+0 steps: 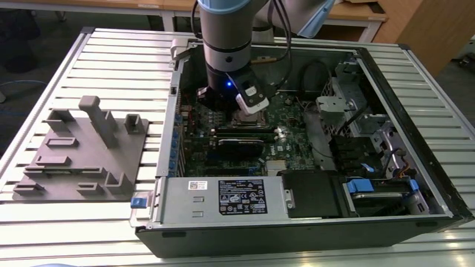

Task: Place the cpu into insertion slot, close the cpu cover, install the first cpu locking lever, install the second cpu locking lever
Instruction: 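Install the second cpu locking lever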

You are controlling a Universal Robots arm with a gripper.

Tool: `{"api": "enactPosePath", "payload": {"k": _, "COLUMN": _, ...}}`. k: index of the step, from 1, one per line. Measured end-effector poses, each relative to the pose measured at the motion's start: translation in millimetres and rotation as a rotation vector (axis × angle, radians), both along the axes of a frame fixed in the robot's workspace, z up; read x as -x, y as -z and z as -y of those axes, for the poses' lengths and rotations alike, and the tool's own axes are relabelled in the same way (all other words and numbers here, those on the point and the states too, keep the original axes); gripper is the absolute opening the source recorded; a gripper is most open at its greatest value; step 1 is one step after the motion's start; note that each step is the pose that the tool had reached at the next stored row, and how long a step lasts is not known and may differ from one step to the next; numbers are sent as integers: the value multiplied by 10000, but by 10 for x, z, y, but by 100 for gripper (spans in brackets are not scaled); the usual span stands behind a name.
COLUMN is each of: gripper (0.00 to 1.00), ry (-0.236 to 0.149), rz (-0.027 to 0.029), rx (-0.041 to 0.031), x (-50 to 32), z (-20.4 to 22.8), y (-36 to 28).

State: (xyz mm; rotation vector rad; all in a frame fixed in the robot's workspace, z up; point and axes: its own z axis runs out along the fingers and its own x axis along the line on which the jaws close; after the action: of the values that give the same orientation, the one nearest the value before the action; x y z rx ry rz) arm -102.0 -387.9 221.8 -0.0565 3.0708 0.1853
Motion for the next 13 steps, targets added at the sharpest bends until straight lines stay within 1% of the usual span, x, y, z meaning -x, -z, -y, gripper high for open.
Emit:
{"api": "enactPosePath", "payload": {"k": 4, "gripper": 11, "ry": 1, "rz": 0, "rx": 5, "x": 0, "z": -1, "y": -3}}
{"api": "enactPosePath", "payload": {"k": 5, "gripper": 11, "ry": 1, "rz": -1, "rx": 11, "x": 0, "z": -2, "y": -4}}
{"api": "enactPosePath", "payload": {"k": 7, "gripper": 11, "ry": 2, "rz": 0, "rx": 48, "x": 1, "z": -9, "y": -4}}
{"api": "enactPosePath", "payload": {"k": 9, "gripper": 11, "ry": 0, "rz": 0, "rx": 54, "x": 0, "z": -9, "y": -4}}
{"api": "enactPosePath", "payload": {"k": 10, "gripper": 11, "ry": 1, "rz": 0, "rx": 190, "x": 0, "z": -12, "y": -4}}
{"api": "enactPosePath", "payload": {"k": 11, "gripper": 11, "ry": 1, "rz": 0, "rx": 248, "x": 0, "z": -17, "y": -3}}
{"api": "enactPosePath", "payload": {"k": 13, "gripper": 11, "ry": 1, "rz": 0, "rx": 248, "x": 0, "z": -18, "y": -5}}
